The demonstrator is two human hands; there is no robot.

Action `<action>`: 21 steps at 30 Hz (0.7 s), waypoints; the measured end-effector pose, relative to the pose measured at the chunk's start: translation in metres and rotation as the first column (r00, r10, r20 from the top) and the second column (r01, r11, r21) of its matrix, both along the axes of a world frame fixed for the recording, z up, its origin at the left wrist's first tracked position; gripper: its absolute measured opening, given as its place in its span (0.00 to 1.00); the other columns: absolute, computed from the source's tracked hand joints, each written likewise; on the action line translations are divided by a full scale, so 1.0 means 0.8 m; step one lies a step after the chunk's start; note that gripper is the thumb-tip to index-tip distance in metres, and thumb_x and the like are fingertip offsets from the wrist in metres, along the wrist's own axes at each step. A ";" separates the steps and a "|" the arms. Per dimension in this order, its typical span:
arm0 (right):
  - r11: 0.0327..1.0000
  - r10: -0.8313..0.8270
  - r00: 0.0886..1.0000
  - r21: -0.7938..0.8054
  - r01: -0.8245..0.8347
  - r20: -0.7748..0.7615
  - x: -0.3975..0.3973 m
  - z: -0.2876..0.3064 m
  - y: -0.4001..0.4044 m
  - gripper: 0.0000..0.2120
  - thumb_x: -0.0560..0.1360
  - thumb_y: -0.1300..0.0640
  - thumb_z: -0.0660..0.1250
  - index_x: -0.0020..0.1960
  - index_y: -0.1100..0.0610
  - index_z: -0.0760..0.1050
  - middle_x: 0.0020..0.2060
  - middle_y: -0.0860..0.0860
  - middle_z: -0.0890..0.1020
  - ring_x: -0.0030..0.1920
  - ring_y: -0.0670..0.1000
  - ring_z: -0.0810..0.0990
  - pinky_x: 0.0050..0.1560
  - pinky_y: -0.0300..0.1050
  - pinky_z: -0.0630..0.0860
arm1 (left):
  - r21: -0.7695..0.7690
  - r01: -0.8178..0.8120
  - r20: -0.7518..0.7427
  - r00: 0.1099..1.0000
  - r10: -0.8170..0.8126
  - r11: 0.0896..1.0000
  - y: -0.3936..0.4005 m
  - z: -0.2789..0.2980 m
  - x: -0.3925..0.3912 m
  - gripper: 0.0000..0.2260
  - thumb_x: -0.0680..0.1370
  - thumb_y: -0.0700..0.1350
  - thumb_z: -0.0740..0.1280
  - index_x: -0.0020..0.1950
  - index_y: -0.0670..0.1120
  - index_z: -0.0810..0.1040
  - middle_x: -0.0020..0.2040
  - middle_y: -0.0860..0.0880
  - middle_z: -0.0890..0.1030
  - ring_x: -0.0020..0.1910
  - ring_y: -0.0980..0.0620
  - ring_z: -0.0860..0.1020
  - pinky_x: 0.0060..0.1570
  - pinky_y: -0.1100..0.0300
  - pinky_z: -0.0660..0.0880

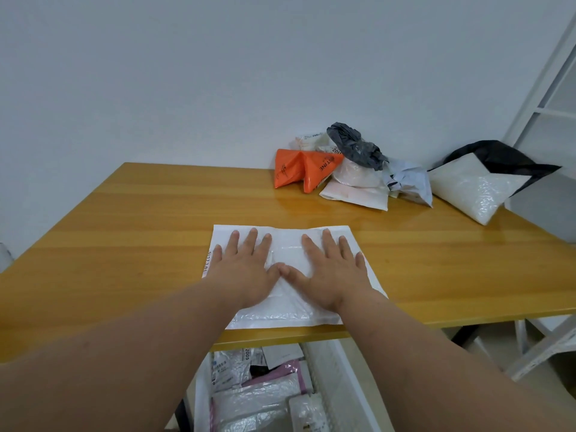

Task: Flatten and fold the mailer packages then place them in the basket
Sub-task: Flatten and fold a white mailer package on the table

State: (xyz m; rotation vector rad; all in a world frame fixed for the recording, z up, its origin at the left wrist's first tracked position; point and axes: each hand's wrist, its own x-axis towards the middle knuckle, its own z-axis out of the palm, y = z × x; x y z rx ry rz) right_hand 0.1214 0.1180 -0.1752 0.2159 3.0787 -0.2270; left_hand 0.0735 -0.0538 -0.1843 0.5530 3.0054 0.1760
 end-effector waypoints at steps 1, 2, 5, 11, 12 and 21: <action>1.000 0.008 1.000 0.006 -0.008 0.010 -0.001 -0.004 0.001 0.46 0.67 0.19 0.38 0.78 0.40 0.38 0.79 0.50 0.37 0.78 0.57 0.35 0.75 0.65 0.40 | -0.015 -0.004 0.022 1.000 0.005 1.000 0.000 -0.004 -0.001 0.31 0.80 0.67 0.41 0.79 0.57 0.36 0.80 0.53 0.36 0.78 0.44 0.36 0.76 0.41 0.40; 1.000 0.012 1.000 0.012 -0.013 0.009 -0.002 -0.007 0.002 0.46 0.67 0.19 0.38 0.78 0.40 0.37 0.79 0.50 0.37 0.78 0.57 0.35 0.75 0.65 0.39 | -0.022 -0.008 0.034 0.999 0.008 1.000 -0.001 -0.007 -0.002 0.31 0.79 0.67 0.41 0.79 0.58 0.35 0.79 0.54 0.35 0.78 0.44 0.35 0.75 0.40 0.40; 1.000 0.013 1.000 0.021 -0.013 0.008 -0.004 -0.008 0.004 0.45 0.67 0.20 0.37 0.78 0.40 0.37 0.79 0.50 0.37 0.78 0.56 0.35 0.75 0.66 0.39 | -0.034 -0.016 0.056 0.998 0.018 0.999 0.000 -0.008 -0.003 0.31 0.79 0.68 0.40 0.78 0.59 0.34 0.79 0.54 0.35 0.78 0.44 0.36 0.75 0.39 0.40; 1.000 0.012 1.000 0.019 -0.012 0.016 -0.004 -0.011 0.004 0.45 0.67 0.20 0.37 0.78 0.39 0.38 0.79 0.49 0.38 0.78 0.56 0.35 0.74 0.67 0.38 | -0.046 -0.013 0.079 0.997 0.016 0.999 0.001 -0.006 -0.002 0.31 0.79 0.68 0.39 0.78 0.59 0.34 0.79 0.55 0.35 0.78 0.44 0.36 0.75 0.39 0.40; 1.000 0.011 1.000 0.021 -0.011 0.020 -0.004 -0.012 0.003 0.45 0.66 0.20 0.37 0.78 0.39 0.38 0.79 0.49 0.38 0.78 0.56 0.35 0.73 0.68 0.37 | -0.051 -0.012 0.082 0.996 0.016 0.999 0.001 -0.005 -0.001 0.31 0.78 0.68 0.39 0.78 0.59 0.34 0.79 0.55 0.35 0.78 0.44 0.36 0.75 0.39 0.40; 0.999 0.014 0.999 0.042 -0.015 0.035 -0.004 -0.018 0.004 0.35 0.75 0.27 0.37 0.78 0.39 0.37 0.79 0.48 0.38 0.78 0.56 0.36 0.73 0.68 0.36 | -0.068 -0.017 0.101 0.995 0.024 0.998 0.003 -0.005 0.001 0.33 0.77 0.70 0.38 0.78 0.59 0.34 0.80 0.55 0.36 0.78 0.45 0.37 0.75 0.38 0.40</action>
